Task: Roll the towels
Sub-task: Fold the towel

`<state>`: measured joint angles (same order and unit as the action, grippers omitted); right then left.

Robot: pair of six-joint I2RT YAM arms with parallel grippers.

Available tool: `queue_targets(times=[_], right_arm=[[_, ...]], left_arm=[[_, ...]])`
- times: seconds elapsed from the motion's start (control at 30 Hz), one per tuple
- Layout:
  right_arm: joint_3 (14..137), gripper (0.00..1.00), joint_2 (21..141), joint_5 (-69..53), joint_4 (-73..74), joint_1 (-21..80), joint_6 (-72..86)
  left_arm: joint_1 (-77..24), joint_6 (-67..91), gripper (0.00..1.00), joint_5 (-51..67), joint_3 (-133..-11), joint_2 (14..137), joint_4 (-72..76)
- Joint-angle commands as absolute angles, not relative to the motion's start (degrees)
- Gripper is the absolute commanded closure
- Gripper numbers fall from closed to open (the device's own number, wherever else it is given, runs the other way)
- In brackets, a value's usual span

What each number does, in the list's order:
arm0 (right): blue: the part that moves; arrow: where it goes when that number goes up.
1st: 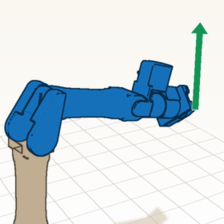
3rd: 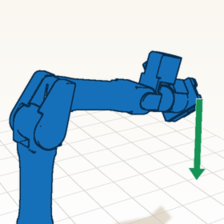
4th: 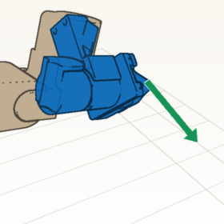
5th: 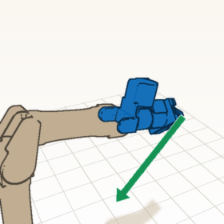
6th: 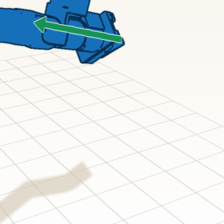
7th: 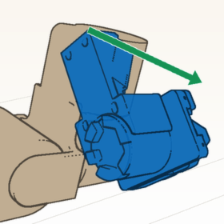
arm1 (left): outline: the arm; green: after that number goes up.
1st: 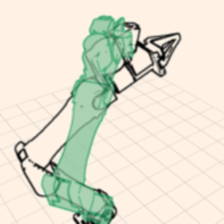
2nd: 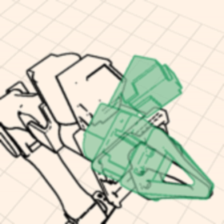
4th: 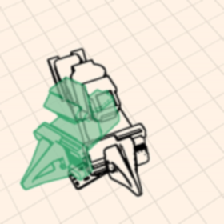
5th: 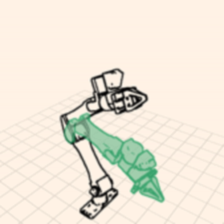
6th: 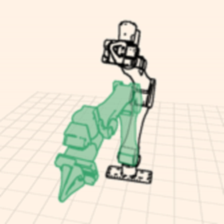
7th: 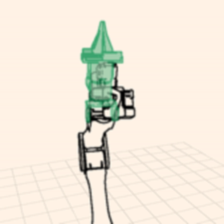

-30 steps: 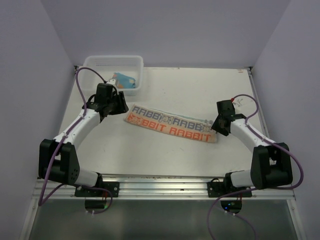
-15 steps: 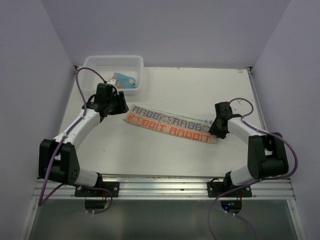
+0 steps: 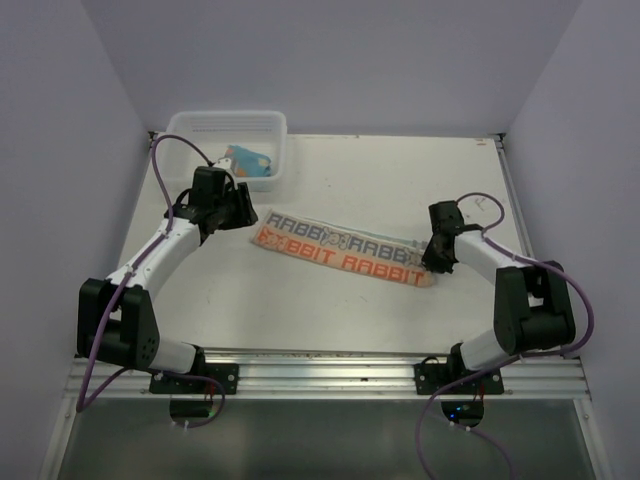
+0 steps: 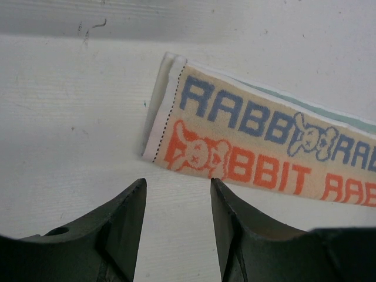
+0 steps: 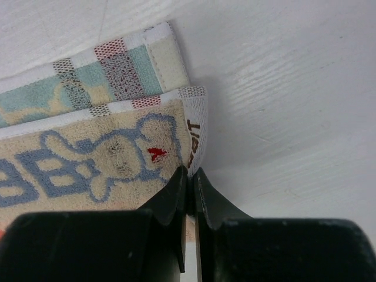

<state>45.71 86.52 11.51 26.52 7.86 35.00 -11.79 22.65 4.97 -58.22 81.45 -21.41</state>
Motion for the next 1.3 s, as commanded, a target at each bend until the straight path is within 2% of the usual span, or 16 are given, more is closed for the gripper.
queue_targets(times=[0.0, 0.17, 0.33, 0.47, 0.8, 1.13, 1.27], right_arm=[[49.12, 1.00, 84.03, 17.31, 32.95, 7.30, 31.91], [54.57, 1.00, 81.39, 18.54, 37.87, 7.47, 30.50], [61.33, 1.00, 81.39, 14.87, 40.51, 8.17, 26.46], [68.63, 1.00, 83.66, 14.24, 44.02, 12.64, 23.30], [91.12, 1.00, 98.43, 13.80, 50.62, 30.30, 27.07], [111.51, 1.00, 111.79, 8.98, 52.39, 39.63, 32.69], [114.17, 1.00, 115.22, 5.28, 49.23, 41.31, 35.67]], left_arm=[[-12.13, 21.00, 0.48, 6.24, -57.57, 79.37, -19.07], [-12.22, 21.36, 0.48, 7.56, -57.57, 79.63, -18.72], [-12.39, 21.36, 0.48, 7.73, -57.13, 78.93, -18.46], [-12.39, 21.45, 0.48, 8.09, -57.22, 78.75, -18.46], [-12.48, 21.62, 0.47, 7.21, -57.04, 76.99, -18.46], [-12.48, 21.88, 0.47, 6.24, -57.13, 75.94, -18.98], [-12.48, 22.06, 0.47, 5.89, -57.13, 75.85, -19.16]])
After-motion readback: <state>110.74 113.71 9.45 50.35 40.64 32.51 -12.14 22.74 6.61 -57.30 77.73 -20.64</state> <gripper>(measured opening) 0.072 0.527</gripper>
